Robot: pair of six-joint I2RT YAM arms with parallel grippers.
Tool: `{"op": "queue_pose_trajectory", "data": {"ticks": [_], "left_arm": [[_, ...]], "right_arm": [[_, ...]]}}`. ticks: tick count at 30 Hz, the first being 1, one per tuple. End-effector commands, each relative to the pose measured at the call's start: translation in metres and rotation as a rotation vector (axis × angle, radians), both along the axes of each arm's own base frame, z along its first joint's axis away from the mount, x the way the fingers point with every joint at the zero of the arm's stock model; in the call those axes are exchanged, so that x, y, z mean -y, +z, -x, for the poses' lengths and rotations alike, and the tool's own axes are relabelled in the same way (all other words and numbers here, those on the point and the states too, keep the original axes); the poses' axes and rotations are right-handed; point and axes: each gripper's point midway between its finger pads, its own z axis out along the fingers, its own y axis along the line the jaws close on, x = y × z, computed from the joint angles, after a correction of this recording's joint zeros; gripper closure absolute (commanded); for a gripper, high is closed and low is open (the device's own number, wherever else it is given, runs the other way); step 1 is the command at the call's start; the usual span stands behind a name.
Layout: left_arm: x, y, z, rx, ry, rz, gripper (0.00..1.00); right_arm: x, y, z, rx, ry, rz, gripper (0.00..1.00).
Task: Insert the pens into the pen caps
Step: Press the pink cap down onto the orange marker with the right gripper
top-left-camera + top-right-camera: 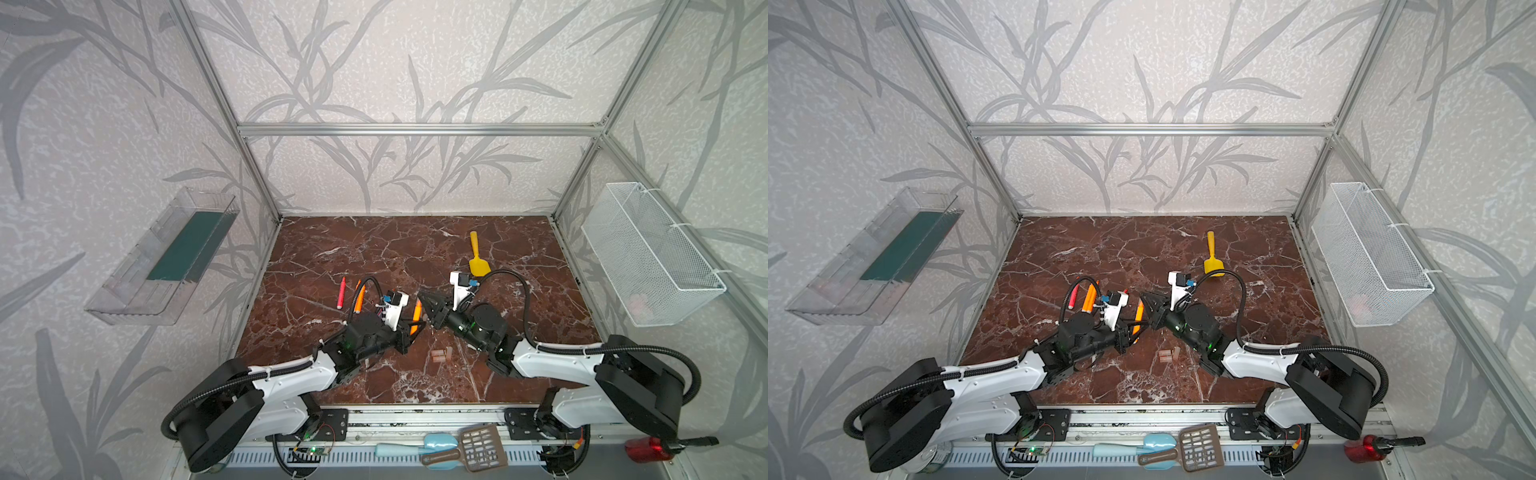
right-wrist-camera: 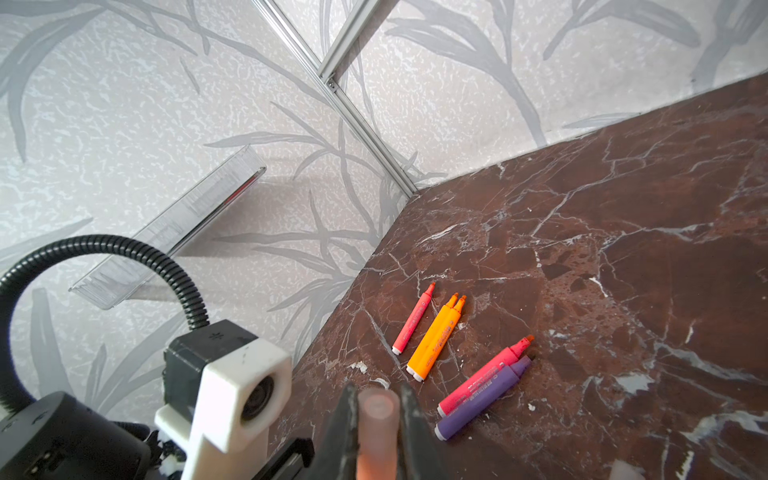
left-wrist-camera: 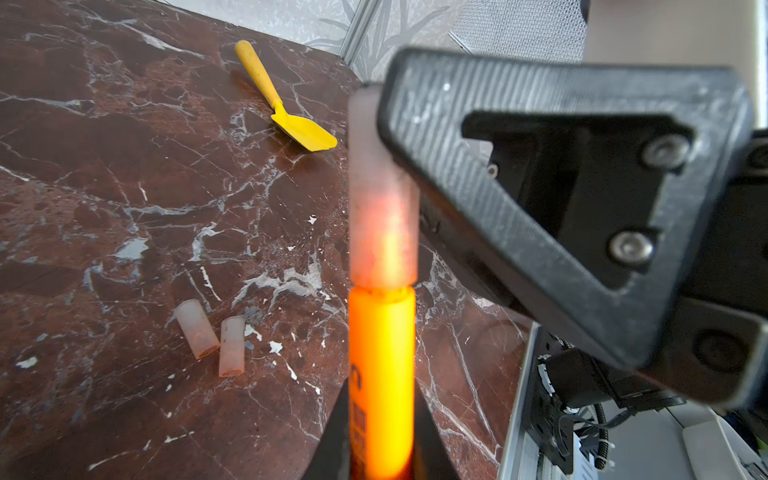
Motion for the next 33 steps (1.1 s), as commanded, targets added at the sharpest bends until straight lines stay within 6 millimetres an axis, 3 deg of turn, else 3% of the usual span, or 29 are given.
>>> {"op": "queue_pose_trajectory", "data": {"ticks": [1,3,7,13,19,33], "left_arm": [[0.000,0.057,-0.019,0.109,0.057,0.130,1.00],[-0.002,0.056,-0.019,0.110,0.063,0.129,1.00],[-0.001,0.053,-0.018,0.115,0.050,0.114,1.00],[0.005,0.035,-0.006,0.162,-0.041,0.048,1.00],[0.005,0.016,0.002,0.238,-0.093,-0.044,1.00],[0.016,0.001,0.017,0.277,-0.179,-0.103,1.00]], "right_arm": [[-0.003,-0.006,0.020,0.013,0.066,0.047,0.76],[0.003,-0.004,0.020,0.018,0.046,0.064,0.71],[0.015,0.007,0.023,0.068,0.020,0.081,0.49],[0.036,0.025,0.026,0.085,-0.035,0.136,0.40],[0.045,0.032,0.024,0.064,-0.072,0.144,0.36],[0.022,0.026,0.013,0.011,-0.037,0.176,0.44]]}}
